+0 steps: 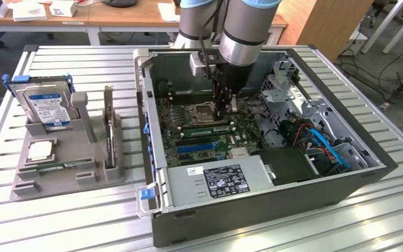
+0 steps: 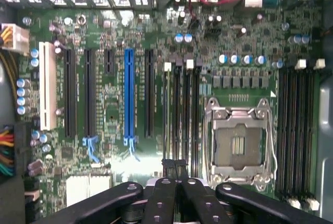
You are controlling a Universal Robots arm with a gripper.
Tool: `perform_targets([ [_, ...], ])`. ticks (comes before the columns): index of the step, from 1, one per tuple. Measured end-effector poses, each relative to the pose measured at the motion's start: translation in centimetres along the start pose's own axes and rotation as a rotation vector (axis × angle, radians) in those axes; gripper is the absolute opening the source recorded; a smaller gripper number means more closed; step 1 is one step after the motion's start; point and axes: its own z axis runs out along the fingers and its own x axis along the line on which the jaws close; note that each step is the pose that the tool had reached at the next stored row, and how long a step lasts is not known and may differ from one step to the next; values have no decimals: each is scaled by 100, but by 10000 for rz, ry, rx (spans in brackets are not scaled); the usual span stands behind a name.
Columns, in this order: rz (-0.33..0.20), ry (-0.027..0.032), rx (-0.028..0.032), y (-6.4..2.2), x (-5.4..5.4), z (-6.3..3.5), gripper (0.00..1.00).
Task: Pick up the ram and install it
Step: 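Press down the ram until it locks into place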
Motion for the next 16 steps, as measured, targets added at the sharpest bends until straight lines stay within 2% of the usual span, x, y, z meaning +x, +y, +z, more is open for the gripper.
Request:
perform_targets([
  [4,0,0,0,51,0,1,9],
  [16,-1,0,-1,51,1,1,9],
])
